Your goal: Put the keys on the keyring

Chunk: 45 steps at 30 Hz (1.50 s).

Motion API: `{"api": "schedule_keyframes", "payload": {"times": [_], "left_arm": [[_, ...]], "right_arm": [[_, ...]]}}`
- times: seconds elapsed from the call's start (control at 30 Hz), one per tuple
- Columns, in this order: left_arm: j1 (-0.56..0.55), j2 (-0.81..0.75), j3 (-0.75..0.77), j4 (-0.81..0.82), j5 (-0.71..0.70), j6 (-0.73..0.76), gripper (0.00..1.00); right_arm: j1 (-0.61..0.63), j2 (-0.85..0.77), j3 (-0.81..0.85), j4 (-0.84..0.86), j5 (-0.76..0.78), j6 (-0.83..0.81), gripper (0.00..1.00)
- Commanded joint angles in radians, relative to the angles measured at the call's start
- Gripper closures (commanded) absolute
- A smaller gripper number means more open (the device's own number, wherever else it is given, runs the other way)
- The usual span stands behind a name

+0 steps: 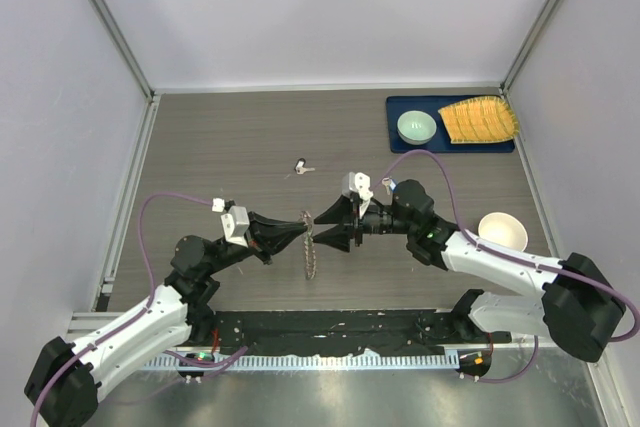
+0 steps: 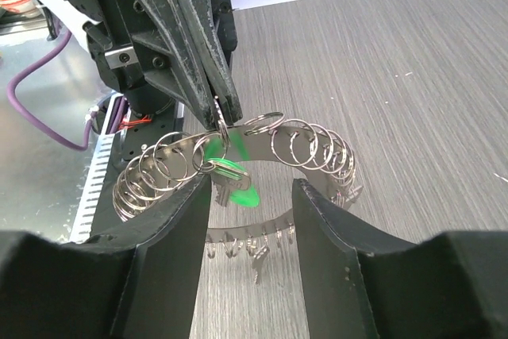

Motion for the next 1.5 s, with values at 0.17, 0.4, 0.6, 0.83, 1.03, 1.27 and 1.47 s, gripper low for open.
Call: {"api": "schedule_keyframes", "payload": {"times": [0.17, 0.4, 0.6, 0.83, 1.03, 1.27, 1.47], "left_arm": [[-0.003, 0.005, 0.024, 0.13, -0.003, -0.017, 1.0], [-0.005, 0.013, 0.02, 0.156, -0.007, -0.024, 1.0], [-0.005, 0.007, 0.013, 0.174, -0.024, -0.031, 1.0], [-0.005, 0.019, 0.012, 0.193, -0.02, -0.038, 1.0], [-0.005, 0.039, 0.018, 0.208, 0.012, -0.049, 1.0], [-0.005, 0.067, 0.027, 0.226, 0.052, -0.058, 1.0], [-0.006, 0.1, 0.029, 0.257, 0.068, -0.063, 1.0]], "right_arm": [[0.004, 0.02, 0.023, 0.076, -0.098, 0.013, 0.59], [0.006, 0.011, 0.025, 0.076, -0.117, 0.008, 0.99], [0.004, -0.022, 0.026, 0.006, -0.069, -0.036, 0.99], [0.006, -0.065, 0.02, -0.045, -0.026, -0.064, 0.82], [0.006, -0.043, 0.015, 0.01, -0.054, -0.046, 0.51], [0.006, -0.014, 0.031, 0.027, -0.118, -0.053, 0.42], [0.006, 0.007, 0.035, 0.056, -0.175, -0.047, 0.43]]}}
